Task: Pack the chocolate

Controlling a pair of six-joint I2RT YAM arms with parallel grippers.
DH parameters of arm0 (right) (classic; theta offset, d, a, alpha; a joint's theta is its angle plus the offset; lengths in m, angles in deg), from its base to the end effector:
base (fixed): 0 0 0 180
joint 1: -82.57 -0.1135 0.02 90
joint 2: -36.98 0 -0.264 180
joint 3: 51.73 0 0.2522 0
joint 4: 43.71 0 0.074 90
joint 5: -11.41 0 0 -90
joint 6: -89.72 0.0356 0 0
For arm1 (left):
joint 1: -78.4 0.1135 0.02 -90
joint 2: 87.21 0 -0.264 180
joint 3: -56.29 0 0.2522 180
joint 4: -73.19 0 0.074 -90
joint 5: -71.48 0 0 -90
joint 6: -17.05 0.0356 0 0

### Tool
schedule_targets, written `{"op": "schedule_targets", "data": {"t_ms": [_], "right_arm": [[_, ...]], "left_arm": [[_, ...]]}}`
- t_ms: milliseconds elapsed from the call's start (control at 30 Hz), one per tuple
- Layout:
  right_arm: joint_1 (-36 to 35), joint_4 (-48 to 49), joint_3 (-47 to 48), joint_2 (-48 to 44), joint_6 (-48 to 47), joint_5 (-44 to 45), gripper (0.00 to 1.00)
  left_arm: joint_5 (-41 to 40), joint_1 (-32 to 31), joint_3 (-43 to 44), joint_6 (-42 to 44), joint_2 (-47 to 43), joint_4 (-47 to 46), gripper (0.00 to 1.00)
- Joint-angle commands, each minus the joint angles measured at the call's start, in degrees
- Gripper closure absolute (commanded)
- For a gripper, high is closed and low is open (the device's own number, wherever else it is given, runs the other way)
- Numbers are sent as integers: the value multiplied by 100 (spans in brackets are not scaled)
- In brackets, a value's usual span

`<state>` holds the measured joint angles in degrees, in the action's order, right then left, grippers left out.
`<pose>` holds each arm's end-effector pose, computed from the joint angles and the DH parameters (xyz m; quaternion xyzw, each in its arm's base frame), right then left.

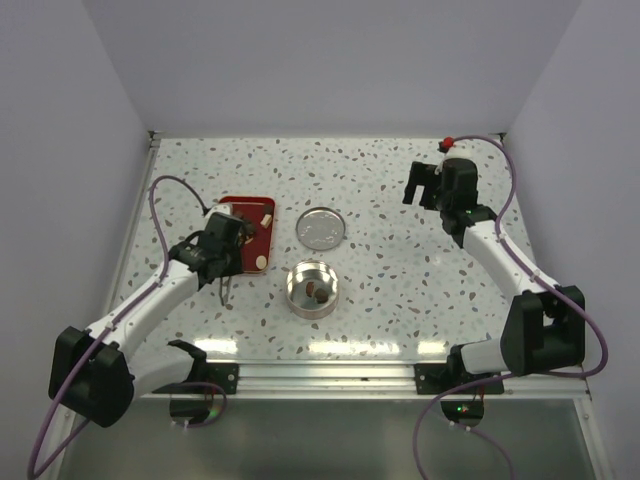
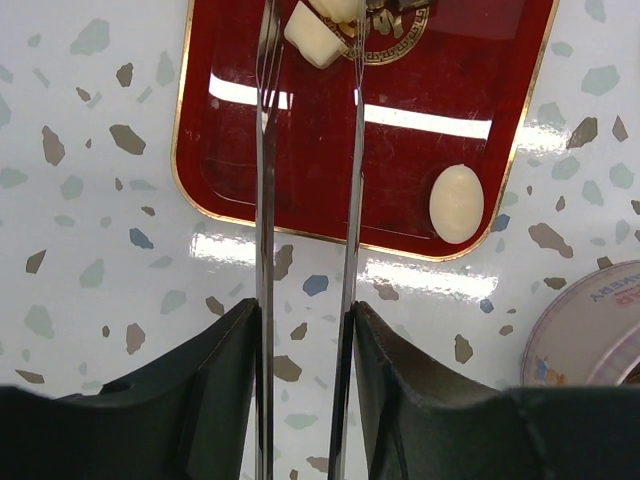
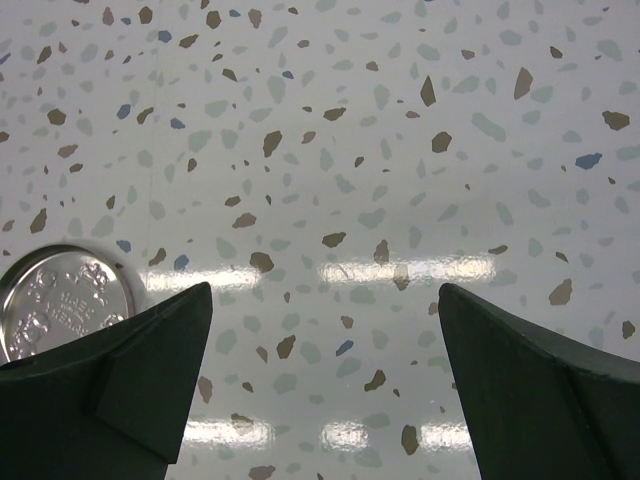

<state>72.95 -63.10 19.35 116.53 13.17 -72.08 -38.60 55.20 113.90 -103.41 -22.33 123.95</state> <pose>0.3145 0.0492 0.2849 0.0579 0.8537 0.0554 0.5146 0.2024 -0.0735 0.2295 -0.1078 0.9417 0.0272 0.3176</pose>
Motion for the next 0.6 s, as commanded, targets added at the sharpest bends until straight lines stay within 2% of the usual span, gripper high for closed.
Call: {"op": "schedule_targets", "data": {"t_ms": [0,333,567], "right_arm": [[22,36,288,34,-18,27,1],[22,0,315,17,-18,-9,1],[22,-17,324,-10,0,-26,1]], "left_arm": [[47,96,-26,136,-11,-351,54],[302,96,88,145,-204,-175,65],[601,96,281,189,-485,1,67]]}}
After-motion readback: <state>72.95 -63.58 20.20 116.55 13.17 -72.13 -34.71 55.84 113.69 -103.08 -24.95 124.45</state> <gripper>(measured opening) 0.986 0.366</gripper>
